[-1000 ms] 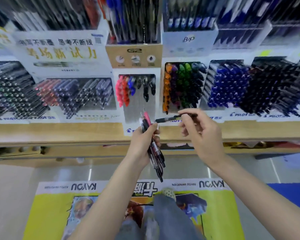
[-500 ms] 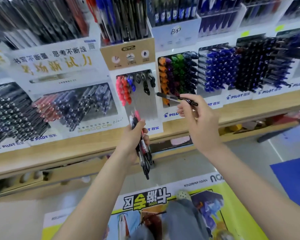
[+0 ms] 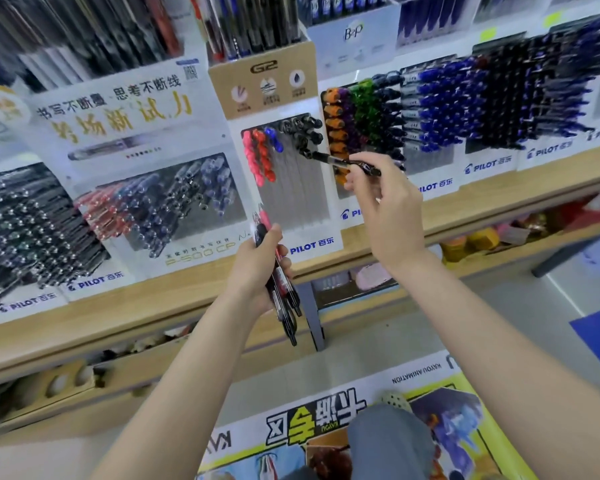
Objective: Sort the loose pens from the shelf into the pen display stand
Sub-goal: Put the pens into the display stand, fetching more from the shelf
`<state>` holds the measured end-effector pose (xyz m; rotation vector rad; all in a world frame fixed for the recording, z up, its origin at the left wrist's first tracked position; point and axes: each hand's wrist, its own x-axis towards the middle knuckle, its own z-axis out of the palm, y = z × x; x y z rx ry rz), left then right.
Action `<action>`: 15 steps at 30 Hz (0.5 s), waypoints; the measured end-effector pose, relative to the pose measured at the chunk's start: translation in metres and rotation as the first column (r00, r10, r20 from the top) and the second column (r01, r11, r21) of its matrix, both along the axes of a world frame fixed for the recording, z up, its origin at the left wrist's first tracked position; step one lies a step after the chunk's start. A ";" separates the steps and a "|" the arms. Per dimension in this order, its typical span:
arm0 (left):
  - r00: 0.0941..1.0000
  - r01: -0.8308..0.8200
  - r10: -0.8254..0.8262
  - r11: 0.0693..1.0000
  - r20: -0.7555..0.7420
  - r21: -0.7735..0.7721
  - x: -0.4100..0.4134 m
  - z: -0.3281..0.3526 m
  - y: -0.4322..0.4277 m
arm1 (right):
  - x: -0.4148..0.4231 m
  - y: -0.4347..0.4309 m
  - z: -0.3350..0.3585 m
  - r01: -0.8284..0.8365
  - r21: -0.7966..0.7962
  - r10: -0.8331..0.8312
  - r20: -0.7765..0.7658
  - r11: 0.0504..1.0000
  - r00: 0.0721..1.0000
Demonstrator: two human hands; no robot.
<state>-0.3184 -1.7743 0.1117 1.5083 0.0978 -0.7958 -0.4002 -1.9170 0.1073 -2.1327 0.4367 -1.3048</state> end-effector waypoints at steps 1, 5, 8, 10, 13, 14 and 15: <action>1.000 0.000 0.000 1.000 0.002 -0.005 0.000 -0.002 0.000 | 0.000 0.000 -0.002 0.001 -0.010 -0.001 0.011 1.000 1.000; 1.000 0.004 -0.004 1.000 0.003 -0.011 0.001 -0.009 -0.003 | 0.005 -0.001 -0.007 -0.009 -0.025 0.009 0.004 1.000 1.000; 1.000 0.012 -0.012 1.000 0.006 -0.014 0.003 -0.013 -0.003 | 0.014 -0.002 -0.006 -0.003 -0.036 0.002 -0.017 0.999 1.000; 1.000 0.018 -0.018 1.000 0.009 -0.017 0.005 -0.015 -0.003 | 0.019 -0.004 -0.005 0.008 -0.069 -0.011 -0.033 0.998 0.999; 1.000 0.023 -0.023 0.999 -0.006 -0.029 0.008 -0.018 -0.003 | 0.028 -0.005 -0.002 0.029 -0.134 -0.038 -0.064 0.991 0.997; 1.000 0.023 -0.024 0.999 -0.008 -0.032 0.009 -0.018 -0.003 | 0.032 -0.005 -0.001 0.043 -0.149 -0.054 -0.070 0.988 0.996; 1.000 0.024 -0.024 0.999 -0.008 -0.031 0.009 -0.018 -0.003 | 0.037 -0.006 0.001 0.059 -0.161 -0.072 -0.075 0.985 0.995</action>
